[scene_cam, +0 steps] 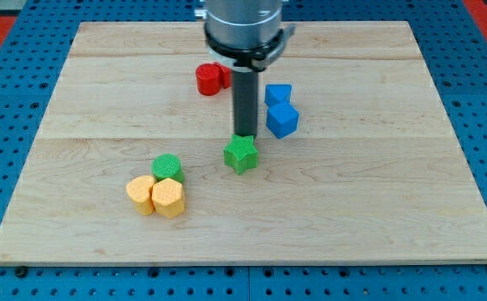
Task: Push the green star at the top right of the yellow hexagon
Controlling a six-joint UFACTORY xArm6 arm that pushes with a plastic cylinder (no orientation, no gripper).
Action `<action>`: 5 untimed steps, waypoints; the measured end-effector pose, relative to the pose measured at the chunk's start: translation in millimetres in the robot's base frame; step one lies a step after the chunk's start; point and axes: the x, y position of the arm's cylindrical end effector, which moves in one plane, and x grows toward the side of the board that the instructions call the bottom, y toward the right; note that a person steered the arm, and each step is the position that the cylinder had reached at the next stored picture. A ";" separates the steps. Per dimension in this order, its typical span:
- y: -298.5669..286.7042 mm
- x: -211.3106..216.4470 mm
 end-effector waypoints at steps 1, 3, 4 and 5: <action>7.6 25.9; 18.8 54.9; 17.4 49.1; 4.4 57.8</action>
